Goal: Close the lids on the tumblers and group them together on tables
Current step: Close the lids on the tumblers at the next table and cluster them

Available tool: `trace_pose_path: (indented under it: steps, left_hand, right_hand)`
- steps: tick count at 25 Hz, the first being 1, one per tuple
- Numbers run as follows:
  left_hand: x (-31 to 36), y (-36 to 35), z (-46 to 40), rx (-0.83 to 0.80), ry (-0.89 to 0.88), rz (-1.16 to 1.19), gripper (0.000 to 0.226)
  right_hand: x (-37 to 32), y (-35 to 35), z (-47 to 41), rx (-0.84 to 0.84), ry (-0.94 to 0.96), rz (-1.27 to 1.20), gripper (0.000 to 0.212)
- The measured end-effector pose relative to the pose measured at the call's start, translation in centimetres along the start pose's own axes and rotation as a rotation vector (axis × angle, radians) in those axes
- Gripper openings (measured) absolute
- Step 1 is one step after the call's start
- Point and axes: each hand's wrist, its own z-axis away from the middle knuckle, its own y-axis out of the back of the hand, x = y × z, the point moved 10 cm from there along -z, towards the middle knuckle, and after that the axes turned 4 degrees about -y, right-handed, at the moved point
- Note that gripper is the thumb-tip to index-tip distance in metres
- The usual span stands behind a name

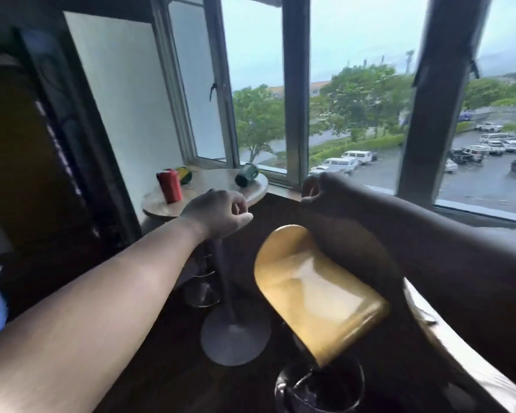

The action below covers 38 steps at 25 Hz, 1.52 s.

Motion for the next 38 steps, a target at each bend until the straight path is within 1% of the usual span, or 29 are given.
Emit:
trace_pose_path:
  steps: [2, 4, 6, 8, 11, 17, 20, 23, 26, 30, 32, 33, 34, 36, 37, 38]
  left_hand:
    - [-4.7, 0.9, 1.2, -0.002, 0.050, -0.023, 0.017]
    - [-8.9, 1.5, 1.8, 0.007, 0.092, -0.031, 0.017]
    - [-12.5, 1.5, 1.8, 0.002, 0.130, -0.028, 0.016]
    - [-15.9, 0.9, 0.9, -0.015, 0.165, -0.039, 0.017]
    - [-20.3, 0.4, -1.9, -0.012, 0.207, -0.057, 0.018]
    - [-29.8, 0.8, -11.1, 0.036, 0.266, -0.073, 0.017]
    - [-34.7, 1.4, -14.7, 0.086, 0.320, -0.061, 0.015]
    - [-39.4, 1.4, -17.1, 0.097, 0.345, -0.053, 0.015]
    - [-44.4, 1.2, -19.6, 0.102, 0.346, -0.047, 0.014]
    - [-50.3, 1.8, -24.6, 0.161, 0.227, 0.004, 0.017]
    - [-52.5, 1.9, -27.4, 0.153, 0.125, 0.027, 0.020]
    - [-53.4, 1.7, -28.8, 0.122, 0.062, 0.051, 0.025]
    - [-54.0, 1.2, -29.9, 0.074, -0.005, 0.074, 0.033]
    - [-54.3, -0.1, -31.8, -0.038, -0.147, 0.104, 0.054]
    - [-54.3, -0.9, -32.5, -0.081, -0.203, 0.120, 0.063]
    - [-54.4, -1.8, -33.4, -0.129, -0.249, 0.141, 0.071]
  right_hand:
    - [-3.9, -3.0, -2.1, -0.023, 0.036, 0.001, 0.016]
    - [-7.2, -5.8, -4.6, -0.046, 0.079, -0.003, 0.013]
    - [-9.8, -8.4, -7.1, -0.096, 0.130, 0.012, 0.012]
    - [-11.5, -10.7, -10.1, -0.124, 0.158, 0.038, 0.016]
    - [-13.2, -13.6, -15.2, -0.119, 0.172, 0.019, 0.013]
    - [-16.6, -18.4, -29.3, -0.115, 0.296, 0.047, 0.009]
    - [-18.6, -20.4, -35.9, -0.149, 0.345, 0.052, 0.014]
    - [-20.6, -22.2, -41.0, -0.156, 0.364, 0.040, 0.017]
    - [-22.5, -24.6, -44.7, -0.173, 0.370, 0.038, 0.035]
    - [-23.9, -27.6, -50.4, -0.140, 0.288, -0.009, 0.024]
    - [-24.2, -28.9, -52.3, -0.150, 0.231, -0.061, 0.036]
    - [-24.3, -29.5, -53.1, -0.146, 0.200, -0.087, 0.043]
    - [-24.2, -30.1, -53.6, -0.139, 0.174, -0.108, 0.042]
    - [-23.5, -31.5, -54.6, -0.114, 0.134, -0.147, 0.028]
    - [-23.1, -32.1, -55.0, -0.113, 0.117, -0.165, 0.025]
    - [-22.5, -33.0, -55.3, -0.134, 0.082, -0.204, 0.027]
